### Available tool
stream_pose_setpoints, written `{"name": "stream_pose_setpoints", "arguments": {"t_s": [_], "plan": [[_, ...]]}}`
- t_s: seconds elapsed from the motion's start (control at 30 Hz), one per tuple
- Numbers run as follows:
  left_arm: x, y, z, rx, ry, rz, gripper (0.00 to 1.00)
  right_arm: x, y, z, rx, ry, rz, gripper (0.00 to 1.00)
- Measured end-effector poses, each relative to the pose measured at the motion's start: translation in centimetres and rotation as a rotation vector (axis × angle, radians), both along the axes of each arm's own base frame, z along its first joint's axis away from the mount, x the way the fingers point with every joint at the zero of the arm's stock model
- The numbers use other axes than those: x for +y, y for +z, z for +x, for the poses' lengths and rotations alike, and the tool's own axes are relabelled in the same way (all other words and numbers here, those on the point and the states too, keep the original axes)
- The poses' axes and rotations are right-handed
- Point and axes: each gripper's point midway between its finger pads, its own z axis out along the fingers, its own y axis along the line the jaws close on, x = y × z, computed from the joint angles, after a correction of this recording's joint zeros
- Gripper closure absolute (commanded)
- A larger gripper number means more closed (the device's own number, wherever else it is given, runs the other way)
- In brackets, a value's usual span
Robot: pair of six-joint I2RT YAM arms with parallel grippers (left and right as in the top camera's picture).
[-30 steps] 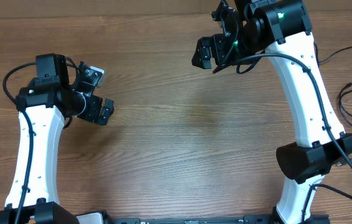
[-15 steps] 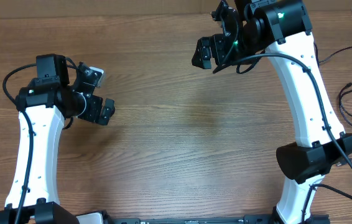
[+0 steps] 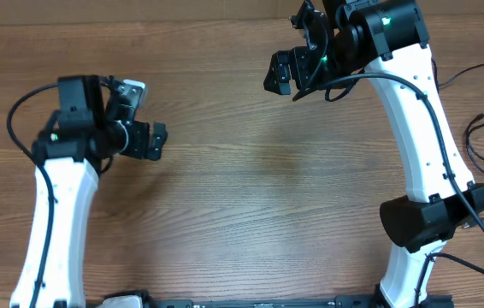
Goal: Untangle cables
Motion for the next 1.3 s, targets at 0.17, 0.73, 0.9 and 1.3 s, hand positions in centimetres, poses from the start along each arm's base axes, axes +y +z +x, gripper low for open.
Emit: {"name": "stream_pose_setpoints", "arguments": {"t_s": [0.17, 0.73, 0.9, 1.3], "plan": [[-0.6, 0.0, -1.6, -0.087, 0.056, -0.008, 0.0, 0.0, 0.0, 0.0, 0.0, 0.0, 0.0, 0.0], [-0.3, -0.9, -7.0, -0.394, 0.186, -0.114, 0.0, 0.0, 0.0, 0.0, 0.0, 0.0, 0.0, 0.0], [-0.5, -0.5, -7.9, -0.493, 0.199, -0.169, 0.0, 0.0, 0.0, 0.0, 0.0, 0.0, 0.0, 0.0], [-0.7, -0.1, -10.8, -0.684, 0.214, -0.24, 0.0, 0.0, 0.0, 0.0, 0.0, 0.0, 0.0, 0.0]]}}
